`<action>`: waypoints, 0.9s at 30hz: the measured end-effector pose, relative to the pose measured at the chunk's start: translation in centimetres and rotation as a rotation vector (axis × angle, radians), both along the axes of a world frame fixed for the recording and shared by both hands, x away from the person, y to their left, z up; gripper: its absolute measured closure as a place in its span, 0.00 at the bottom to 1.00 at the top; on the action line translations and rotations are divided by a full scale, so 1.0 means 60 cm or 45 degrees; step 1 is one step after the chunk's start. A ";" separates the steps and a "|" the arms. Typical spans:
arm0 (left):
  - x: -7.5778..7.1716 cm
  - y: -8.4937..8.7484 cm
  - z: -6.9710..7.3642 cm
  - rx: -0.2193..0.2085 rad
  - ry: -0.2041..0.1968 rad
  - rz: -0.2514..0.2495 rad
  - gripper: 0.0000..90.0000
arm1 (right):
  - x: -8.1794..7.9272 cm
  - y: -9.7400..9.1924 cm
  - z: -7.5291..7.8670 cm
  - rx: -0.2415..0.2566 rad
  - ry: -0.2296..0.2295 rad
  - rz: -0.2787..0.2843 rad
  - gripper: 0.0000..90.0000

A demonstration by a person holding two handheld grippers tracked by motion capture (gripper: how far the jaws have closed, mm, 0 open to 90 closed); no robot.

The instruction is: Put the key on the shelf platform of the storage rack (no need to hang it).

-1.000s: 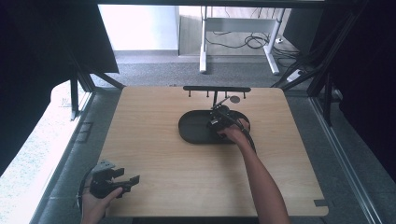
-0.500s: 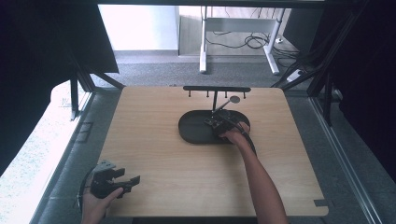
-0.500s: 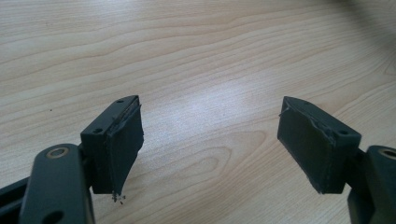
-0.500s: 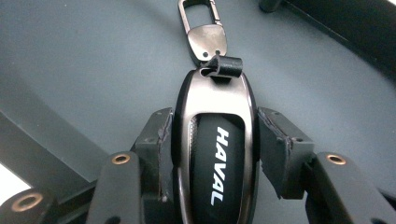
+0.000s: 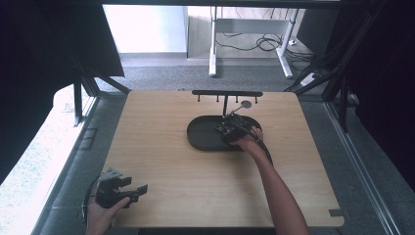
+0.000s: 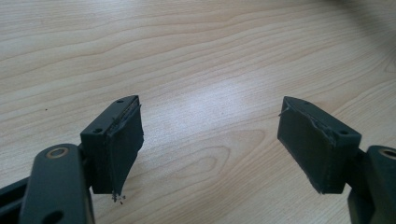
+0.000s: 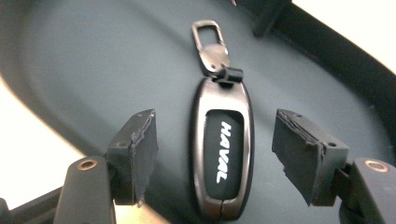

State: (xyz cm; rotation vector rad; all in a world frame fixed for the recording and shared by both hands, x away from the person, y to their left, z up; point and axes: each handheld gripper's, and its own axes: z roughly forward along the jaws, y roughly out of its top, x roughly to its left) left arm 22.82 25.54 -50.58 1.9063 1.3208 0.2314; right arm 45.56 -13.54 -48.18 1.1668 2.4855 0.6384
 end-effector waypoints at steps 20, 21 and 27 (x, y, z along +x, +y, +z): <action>-0.001 -0.001 0.002 0.000 -0.003 0.002 0.25 | -0.161 -0.063 0.044 0.243 -0.127 0.110 0.37; -0.001 -0.002 0.002 -0.001 -0.003 0.005 0.25 | -0.161 -0.063 0.044 0.243 -0.127 0.110 0.37; -0.001 -0.001 0.002 0.004 -0.004 0.011 0.25 | -0.205 -0.085 0.033 0.289 -0.186 0.122 0.37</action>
